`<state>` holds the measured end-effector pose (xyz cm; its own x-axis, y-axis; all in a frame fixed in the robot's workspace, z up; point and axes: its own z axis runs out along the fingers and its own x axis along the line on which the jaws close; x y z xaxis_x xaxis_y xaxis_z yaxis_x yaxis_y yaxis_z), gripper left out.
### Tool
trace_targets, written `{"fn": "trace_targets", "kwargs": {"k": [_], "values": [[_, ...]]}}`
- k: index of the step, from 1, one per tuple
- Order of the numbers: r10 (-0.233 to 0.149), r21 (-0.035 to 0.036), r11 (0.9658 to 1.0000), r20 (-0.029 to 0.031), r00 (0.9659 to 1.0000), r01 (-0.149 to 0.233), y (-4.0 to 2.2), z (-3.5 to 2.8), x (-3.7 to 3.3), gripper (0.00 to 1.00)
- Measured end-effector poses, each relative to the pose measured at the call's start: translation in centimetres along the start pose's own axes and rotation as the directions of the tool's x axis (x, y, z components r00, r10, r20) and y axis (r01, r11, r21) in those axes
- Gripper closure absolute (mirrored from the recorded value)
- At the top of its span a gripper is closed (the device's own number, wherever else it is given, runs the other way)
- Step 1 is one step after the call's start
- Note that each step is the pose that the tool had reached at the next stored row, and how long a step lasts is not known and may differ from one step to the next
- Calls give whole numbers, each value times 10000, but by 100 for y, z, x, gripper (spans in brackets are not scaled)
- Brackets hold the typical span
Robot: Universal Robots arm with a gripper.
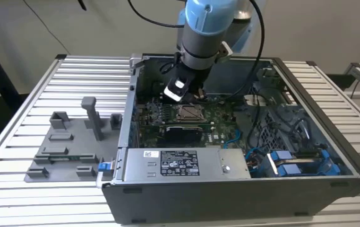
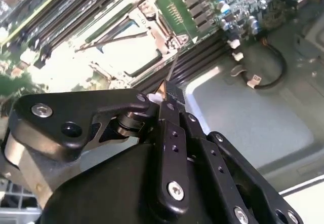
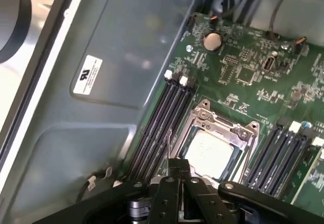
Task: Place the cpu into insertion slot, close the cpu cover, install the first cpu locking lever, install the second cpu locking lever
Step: 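Install the first cpu locking lever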
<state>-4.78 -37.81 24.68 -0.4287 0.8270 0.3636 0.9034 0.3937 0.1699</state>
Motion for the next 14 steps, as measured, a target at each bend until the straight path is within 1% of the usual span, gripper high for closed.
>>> {"fn": "trace_targets", "kwargs": {"k": [3,5,6,7,9,12,14], "values": [[-514,152,9986,-92,9986,515,-2,5,-2,89],[-853,264,9960,-158,9962,857,-3,9,-4,89],[-1030,323,9941,-194,9945,1035,-3,12,-5,89],[-1208,375,9919,-227,9924,1216,-4,15,-6,89],[-1541,453,9868,-281,9877,1552,-5,22,-9,89],[-2045,551,9769,-355,9782,2063,-7,33,-13,89],[-2312,617,9704,-408,9720,2334,-7,34,-12,89]]}}
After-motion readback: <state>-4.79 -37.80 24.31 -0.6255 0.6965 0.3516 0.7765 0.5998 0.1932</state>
